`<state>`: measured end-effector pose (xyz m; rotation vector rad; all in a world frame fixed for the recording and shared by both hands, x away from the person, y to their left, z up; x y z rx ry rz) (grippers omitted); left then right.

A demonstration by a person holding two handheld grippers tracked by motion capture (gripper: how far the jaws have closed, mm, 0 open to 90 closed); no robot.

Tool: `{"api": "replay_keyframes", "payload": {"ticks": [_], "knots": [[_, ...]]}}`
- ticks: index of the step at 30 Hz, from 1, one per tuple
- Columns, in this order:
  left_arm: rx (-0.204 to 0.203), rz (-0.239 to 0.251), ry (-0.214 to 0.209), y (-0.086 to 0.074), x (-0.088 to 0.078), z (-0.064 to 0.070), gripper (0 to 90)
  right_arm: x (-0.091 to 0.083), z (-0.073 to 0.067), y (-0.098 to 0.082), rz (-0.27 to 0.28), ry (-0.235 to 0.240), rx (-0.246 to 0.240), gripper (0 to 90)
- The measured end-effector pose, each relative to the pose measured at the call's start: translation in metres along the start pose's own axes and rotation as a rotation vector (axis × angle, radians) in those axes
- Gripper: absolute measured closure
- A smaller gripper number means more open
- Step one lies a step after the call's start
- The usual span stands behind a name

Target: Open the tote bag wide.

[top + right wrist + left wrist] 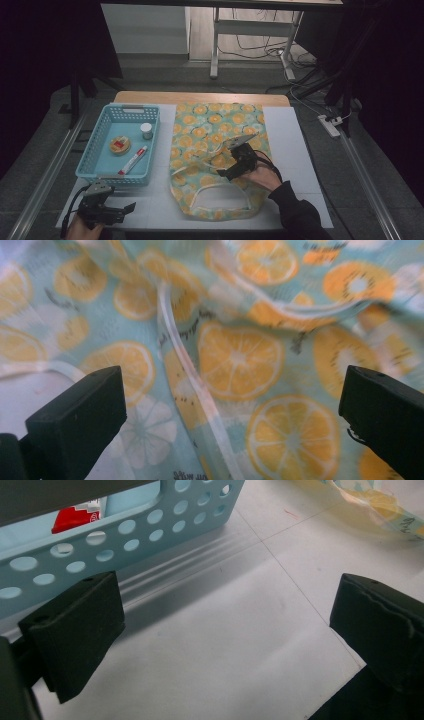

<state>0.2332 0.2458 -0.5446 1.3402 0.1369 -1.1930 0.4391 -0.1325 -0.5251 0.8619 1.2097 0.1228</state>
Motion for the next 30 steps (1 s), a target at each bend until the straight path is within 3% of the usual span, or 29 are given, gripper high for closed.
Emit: {"api": "replay_keyframes", "payload": {"ticks": [7, 9, 13, 18, 20, 25, 30], "knots": [[0.001, 0.000, 0.000, 0.000, 0.000, 0.000, 1.3, 0.020, -0.005, -0.016, -0.080, -0.014, -0.044, 0.0], [0.001, 0.000, 0.000, 0.000, 0.000, 0.001, 1.3, 0.021, -0.008, -0.017, -0.072, -0.043, -0.075, 0.0], [0.003, -0.002, 0.001, 0.000, 0.000, 0.001, 1.3, 0.021, -0.010, -0.018, -0.070, -0.044, -0.082, 1.7], [0.003, -0.004, 0.002, 0.000, 0.001, 0.001, 1.4, 0.013, -0.011, -0.016, -0.059, -0.027, -0.105, 29.1], [0.004, -0.004, 0.003, 0.000, 0.001, 0.001, 1.4, 0.012, -0.011, -0.015, -0.064, -0.032, -0.098, 35.2], [0.003, -0.004, 0.003, 0.000, 0.001, 0.001, 1.5, 0.008, -0.014, -0.014, -0.063, -0.017, -0.124, 60.5], [0.004, -0.005, 0.004, 0.000, 0.001, 0.001, 1.5, 0.008, -0.014, -0.013, -0.057, -0.007, -0.099, 86.0]]}}
Point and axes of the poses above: each handheld gripper's, and its own axes: x roughly forward along the jaws, y roughly out of its top, z roughly to its right, the point moved 3 cm from there along x, roughly forward along the jaws, and after that the axes turned 10 degrees about -y, right-handed, at the moved point
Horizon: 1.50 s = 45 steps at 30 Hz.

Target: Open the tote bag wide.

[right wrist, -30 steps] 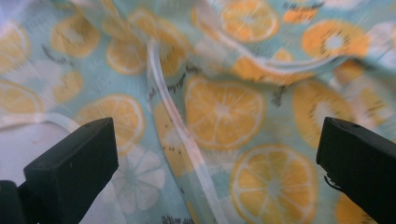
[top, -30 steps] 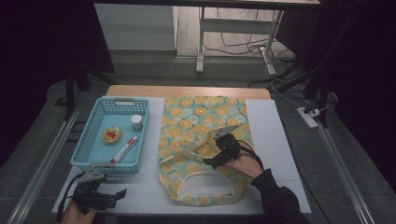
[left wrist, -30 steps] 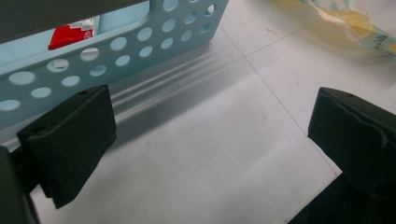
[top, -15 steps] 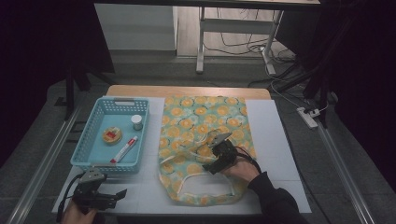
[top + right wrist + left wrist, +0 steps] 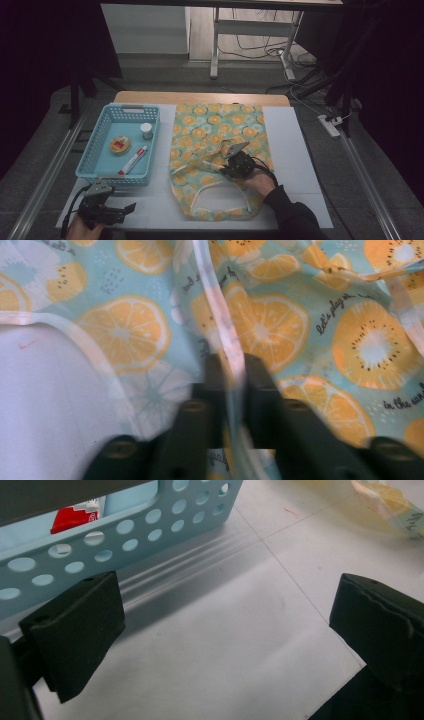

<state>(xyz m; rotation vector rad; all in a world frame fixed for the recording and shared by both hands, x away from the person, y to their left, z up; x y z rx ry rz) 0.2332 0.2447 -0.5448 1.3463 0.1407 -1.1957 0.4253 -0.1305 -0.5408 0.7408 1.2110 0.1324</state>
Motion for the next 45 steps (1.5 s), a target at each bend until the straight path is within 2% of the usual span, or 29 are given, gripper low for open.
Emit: {"api": "replay_keyframes", "payload": {"ticks": [4, 9, 13, 16, 21, 26, 31, 37, 45], "knots": [[-0.001, -0.001, -0.001, 0.000, 0.000, 0.000, 1.5, 0.000, 0.003, 0.003, -0.018, 0.019, 0.015, 89.1], [-0.002, 0.000, -0.001, 0.000, 0.000, 0.000, 1.5, -0.008, 0.005, 0.014, 0.023, 0.016, 0.027, 89.2], [-0.003, 0.000, -0.001, 0.000, 0.000, 0.000, 1.5, -0.015, 0.006, 0.022, 0.051, 0.032, 0.024, 89.3], [-0.004, -0.001, 0.000, 0.000, 0.000, 0.000, 1.5, -0.021, 0.008, 0.029, 0.079, 0.045, 0.045, 89.3], [-0.007, -0.001, -0.002, 0.000, 0.000, -0.001, 1.5, -0.026, 0.012, 0.035, 0.077, 0.063, 0.062, 89.3], [-0.009, -0.003, -0.001, 0.000, 0.000, -0.001, 1.5, -0.032, 0.016, 0.041, 0.097, 0.052, 0.064, 89.4], [-0.012, -0.005, -0.001, 0.000, 0.000, -0.001, 1.5, -0.041, 0.019, 0.052, 0.135, 0.047, 0.047, 89.4], [-0.015, -0.004, -0.002, 0.000, 0.000, -0.002, 1.5, -0.049, 0.025, 0.067, 0.193, 0.045, 0.066, 89.4], [-0.027, -0.002, -0.002, 0.000, 0.000, -0.003, 1.5, -0.055, 0.033, 0.087, 0.241, 0.057, 0.070, 89.5]]}}
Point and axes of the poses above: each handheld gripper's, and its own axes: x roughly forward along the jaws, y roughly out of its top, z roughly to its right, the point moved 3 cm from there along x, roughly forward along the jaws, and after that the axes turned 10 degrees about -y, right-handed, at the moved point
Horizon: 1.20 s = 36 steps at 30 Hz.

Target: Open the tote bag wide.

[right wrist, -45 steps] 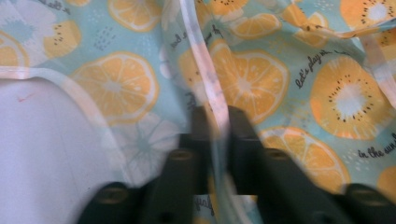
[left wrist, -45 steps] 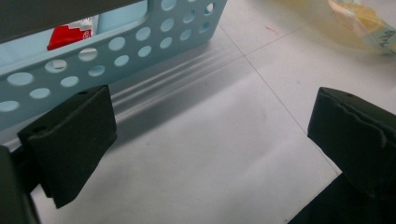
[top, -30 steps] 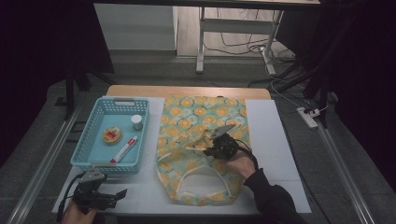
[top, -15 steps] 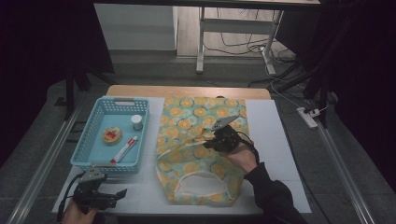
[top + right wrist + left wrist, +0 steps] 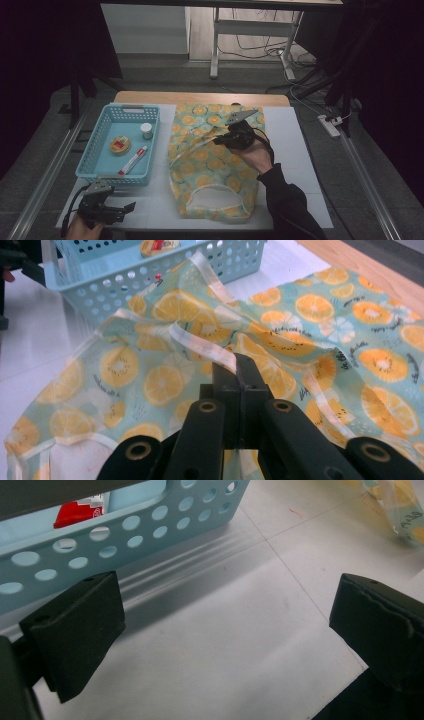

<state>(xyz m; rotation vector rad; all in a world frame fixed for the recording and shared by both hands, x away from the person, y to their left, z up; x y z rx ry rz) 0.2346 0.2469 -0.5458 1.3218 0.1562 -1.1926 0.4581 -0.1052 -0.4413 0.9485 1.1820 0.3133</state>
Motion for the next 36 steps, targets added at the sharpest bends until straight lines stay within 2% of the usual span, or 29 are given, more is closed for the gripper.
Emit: {"api": "replay_keyframes", "payload": {"ticks": [9, 15, 21, 30, 36], "knots": [[-0.008, -0.004, 0.010, 0.000, 0.001, 0.000, 1.5, -0.002, 0.007, 0.016, 0.028, -0.011, -0.016, 89.4], [-0.001, -0.010, 0.013, 0.000, 0.001, 0.000, 1.5, -0.011, 0.013, 0.018, 0.072, -0.017, 0.008, 89.4], [0.006, -0.005, 0.010, 0.000, 0.001, 0.001, 1.5, -0.013, 0.013, 0.019, 0.097, -0.028, 0.028, 89.4], [0.011, -0.003, 0.008, 0.000, 0.000, 0.002, 1.5, -0.013, 0.010, 0.020, 0.102, -0.026, 0.014, 89.4], [0.009, 0.006, 0.013, 0.000, -0.001, 0.001, 0.7, -0.011, 0.011, 0.018, 0.099, -0.028, 0.027, 89.4]]}}
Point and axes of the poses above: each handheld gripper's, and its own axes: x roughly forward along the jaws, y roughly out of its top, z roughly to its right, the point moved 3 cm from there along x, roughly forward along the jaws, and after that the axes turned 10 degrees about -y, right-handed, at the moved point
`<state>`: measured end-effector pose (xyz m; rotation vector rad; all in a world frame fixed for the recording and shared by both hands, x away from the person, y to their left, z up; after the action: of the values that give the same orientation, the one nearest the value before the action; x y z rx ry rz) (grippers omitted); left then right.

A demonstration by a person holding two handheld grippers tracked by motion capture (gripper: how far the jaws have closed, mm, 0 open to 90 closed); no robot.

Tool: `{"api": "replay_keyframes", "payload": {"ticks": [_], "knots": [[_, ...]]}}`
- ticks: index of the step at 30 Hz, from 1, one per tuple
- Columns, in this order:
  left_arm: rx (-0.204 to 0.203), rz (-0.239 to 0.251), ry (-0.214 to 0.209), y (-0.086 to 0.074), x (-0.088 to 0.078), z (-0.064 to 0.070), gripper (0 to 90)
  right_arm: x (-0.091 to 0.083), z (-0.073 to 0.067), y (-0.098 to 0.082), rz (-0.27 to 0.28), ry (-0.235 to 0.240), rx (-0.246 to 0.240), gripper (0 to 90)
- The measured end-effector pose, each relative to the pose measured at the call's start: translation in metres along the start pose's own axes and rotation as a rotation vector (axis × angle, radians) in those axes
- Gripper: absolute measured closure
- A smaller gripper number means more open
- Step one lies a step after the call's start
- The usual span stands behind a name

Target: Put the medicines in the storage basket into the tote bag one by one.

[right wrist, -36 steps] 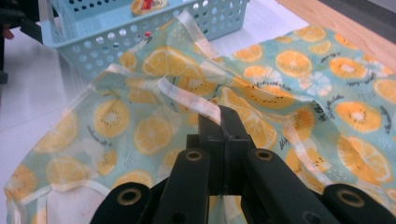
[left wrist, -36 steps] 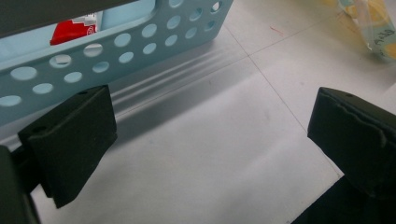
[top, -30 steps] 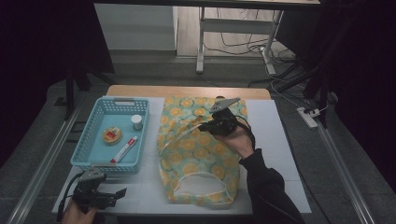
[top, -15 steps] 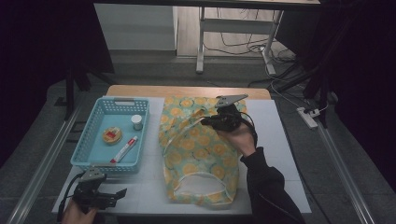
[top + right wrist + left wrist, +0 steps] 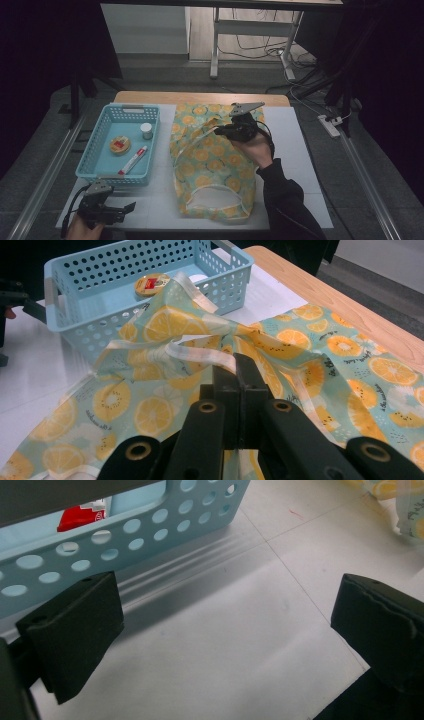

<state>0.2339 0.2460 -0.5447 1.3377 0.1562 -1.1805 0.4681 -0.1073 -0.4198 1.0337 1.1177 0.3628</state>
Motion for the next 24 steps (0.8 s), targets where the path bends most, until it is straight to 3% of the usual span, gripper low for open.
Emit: {"api": "replay_keyframes", "payload": {"ticks": [24], "knots": [[-0.009, 0.048, -0.021, -0.0002, -0.0058, -0.0017, 0.0, 0.0034, 0.0024, -0.0040, 0.000, -0.007, 0.025, 89.4]]}}
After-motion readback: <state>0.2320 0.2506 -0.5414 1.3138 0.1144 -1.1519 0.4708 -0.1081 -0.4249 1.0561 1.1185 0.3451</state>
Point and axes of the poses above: each handheld gripper's, and its own axes: x roughly forward along the jaws, y roughly out of its top, z roughly to its right, the point moved 3 cm from there along x, roughly forward along the jaws, and after that the axes turned 10 degrees about -y, right-handed, at the moved point
